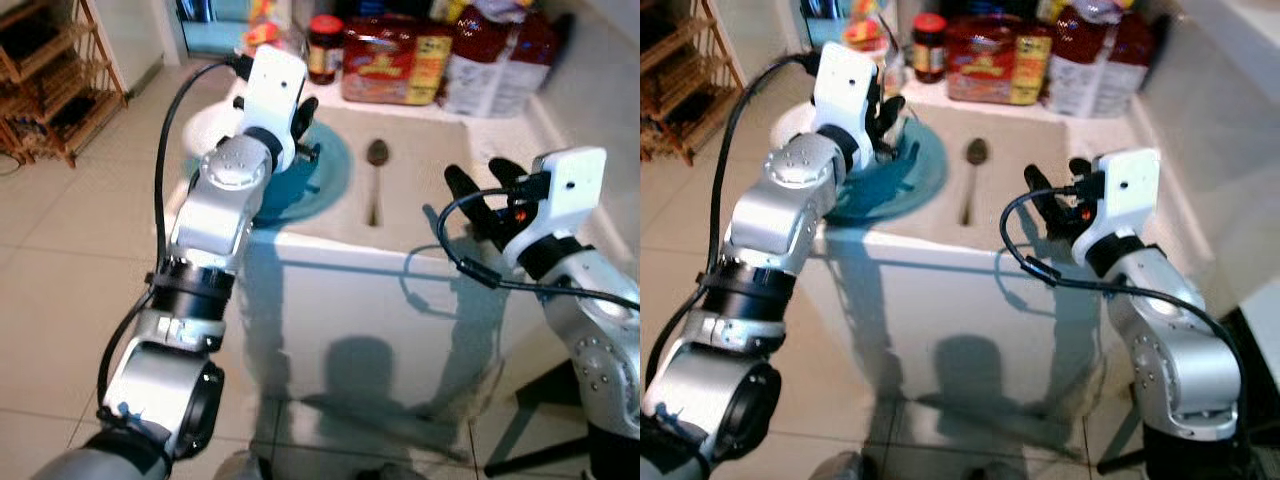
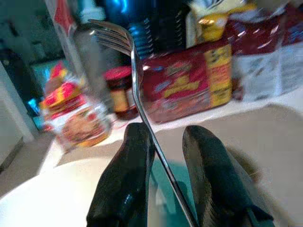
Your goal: Setting the table
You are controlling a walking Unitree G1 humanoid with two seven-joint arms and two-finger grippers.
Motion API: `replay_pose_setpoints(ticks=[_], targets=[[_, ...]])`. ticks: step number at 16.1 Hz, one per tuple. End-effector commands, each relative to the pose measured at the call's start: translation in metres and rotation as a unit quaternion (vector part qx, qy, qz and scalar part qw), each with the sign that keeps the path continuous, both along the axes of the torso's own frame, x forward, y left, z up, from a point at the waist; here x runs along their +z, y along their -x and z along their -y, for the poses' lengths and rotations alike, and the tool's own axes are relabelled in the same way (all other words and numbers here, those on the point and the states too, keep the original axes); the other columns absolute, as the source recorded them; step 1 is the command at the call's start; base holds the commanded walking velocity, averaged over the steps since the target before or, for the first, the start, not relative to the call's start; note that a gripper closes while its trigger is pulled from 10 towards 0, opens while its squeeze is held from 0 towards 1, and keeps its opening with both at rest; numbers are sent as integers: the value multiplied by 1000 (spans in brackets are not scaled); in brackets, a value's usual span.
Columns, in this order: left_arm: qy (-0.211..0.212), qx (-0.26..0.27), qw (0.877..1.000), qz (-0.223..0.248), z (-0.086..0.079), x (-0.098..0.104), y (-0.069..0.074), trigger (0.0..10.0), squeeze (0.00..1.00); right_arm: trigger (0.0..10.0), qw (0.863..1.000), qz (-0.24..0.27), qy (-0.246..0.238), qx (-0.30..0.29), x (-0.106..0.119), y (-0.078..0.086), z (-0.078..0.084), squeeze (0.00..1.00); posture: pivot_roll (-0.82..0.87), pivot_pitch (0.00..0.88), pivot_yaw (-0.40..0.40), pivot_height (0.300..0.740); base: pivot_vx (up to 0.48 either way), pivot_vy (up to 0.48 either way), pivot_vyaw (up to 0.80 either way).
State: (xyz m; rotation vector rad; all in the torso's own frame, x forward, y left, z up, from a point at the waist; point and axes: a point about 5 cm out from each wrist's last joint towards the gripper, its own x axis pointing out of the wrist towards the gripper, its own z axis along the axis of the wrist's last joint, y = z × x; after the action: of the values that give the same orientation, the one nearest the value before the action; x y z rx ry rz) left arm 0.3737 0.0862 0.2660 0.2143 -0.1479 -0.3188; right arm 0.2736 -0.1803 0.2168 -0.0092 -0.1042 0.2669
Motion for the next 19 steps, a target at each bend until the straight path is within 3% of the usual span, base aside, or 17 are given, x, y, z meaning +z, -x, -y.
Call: replay_pose_setpoints(ticks=[1,4,5,10,13,17,19], targets=[[0,6,1000,0,3,-3,3,10000,0,10000,1000,-6,1,-4,-4,2,-2,0,-46,48,-1,740,0,-480,0],[-14,5,1000,-1,7,-3,4,10000,0,10000,999,-29,5,23,-12,8,-12,0,-46,50,1,740,0,-480,0],[-32,6,999,-22,10,-12,-1,10000,0,10000,998,-40,13,45,-14,12,-15,0,-45,53,7,740,0,0,0],[-26,-11,998,-61,17,-27,-20,10000,0,10000,997,-50,18,57,-12,18,-11,0,-64,67,23,740,0,0,0],[-64,-15,996,-63,21,-34,-30,10000,0,10000,995,-56,32,71,-11,26,-10,0,-84,85,28,740,0,0,0],[-71,-11,994,-77,23,-41,-38,10000,0,10000,996,-61,30,65,-10,32,-10,0,-121,125,41,740,0,0,0],[-55,-19,995,-81,28,-40,-39,10000,0,10000,995,-66,31,62,-9,38,-10,0,-141,149,41,740,0,0,0]])
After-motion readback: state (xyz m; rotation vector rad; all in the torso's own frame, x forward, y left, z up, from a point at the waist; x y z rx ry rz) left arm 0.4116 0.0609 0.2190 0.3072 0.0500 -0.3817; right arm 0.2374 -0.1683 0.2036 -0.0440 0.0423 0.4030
